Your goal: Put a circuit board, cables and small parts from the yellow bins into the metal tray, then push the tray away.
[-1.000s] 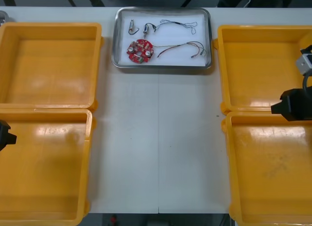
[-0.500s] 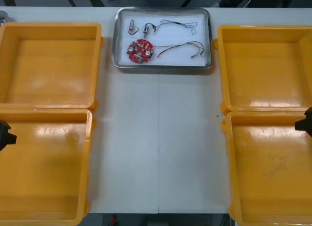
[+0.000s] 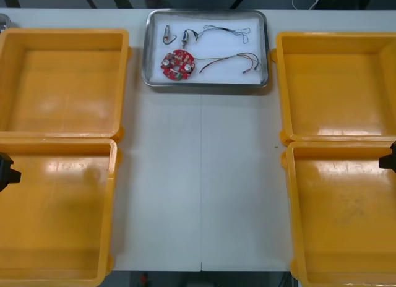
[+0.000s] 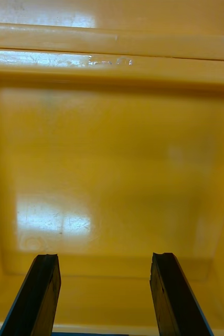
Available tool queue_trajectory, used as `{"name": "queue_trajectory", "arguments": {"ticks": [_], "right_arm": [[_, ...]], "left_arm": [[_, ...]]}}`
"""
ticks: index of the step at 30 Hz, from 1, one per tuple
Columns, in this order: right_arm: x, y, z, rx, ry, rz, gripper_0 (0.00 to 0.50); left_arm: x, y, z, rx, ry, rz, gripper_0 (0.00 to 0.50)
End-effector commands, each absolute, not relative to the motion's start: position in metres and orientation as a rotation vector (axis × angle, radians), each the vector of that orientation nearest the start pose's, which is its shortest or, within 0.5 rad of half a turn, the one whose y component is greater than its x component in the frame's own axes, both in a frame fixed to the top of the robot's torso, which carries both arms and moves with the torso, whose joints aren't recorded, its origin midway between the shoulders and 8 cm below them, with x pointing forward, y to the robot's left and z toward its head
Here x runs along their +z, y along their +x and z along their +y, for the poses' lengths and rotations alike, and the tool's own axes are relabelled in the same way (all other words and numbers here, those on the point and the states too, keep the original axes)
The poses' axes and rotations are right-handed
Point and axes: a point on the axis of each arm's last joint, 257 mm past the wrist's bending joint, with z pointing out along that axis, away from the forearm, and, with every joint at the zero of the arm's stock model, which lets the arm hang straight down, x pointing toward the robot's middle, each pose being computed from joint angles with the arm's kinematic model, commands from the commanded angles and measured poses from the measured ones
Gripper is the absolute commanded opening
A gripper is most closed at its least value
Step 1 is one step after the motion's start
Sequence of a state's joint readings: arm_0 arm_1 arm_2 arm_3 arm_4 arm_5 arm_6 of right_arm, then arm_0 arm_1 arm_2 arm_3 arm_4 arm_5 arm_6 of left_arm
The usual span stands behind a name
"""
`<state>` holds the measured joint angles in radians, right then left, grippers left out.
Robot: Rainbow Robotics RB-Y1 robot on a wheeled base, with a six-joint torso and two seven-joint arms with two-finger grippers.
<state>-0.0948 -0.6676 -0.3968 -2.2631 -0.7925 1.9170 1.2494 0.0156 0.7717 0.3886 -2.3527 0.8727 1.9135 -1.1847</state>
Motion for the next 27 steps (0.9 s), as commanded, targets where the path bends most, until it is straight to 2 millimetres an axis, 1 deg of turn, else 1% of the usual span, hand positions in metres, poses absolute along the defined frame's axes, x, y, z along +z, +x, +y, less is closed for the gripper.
{"name": "queue_trajectory", "arguments": {"ticks": [1, 27], "right_arm": [[-0.1613, 0.3567, -0.3823, -0.010, 0.166, 2.615, 0.500], [-0.1613, 0.3567, -0.3823, -0.010, 0.166, 2.615, 0.500]], "left_arm": [[-0.1661, 0.3222, 0.3887, 0.117, -0.002, 2.678, 0.500], [-0.1661, 0.3222, 0.3887, 0.117, -0.002, 2.678, 0.500]]}}
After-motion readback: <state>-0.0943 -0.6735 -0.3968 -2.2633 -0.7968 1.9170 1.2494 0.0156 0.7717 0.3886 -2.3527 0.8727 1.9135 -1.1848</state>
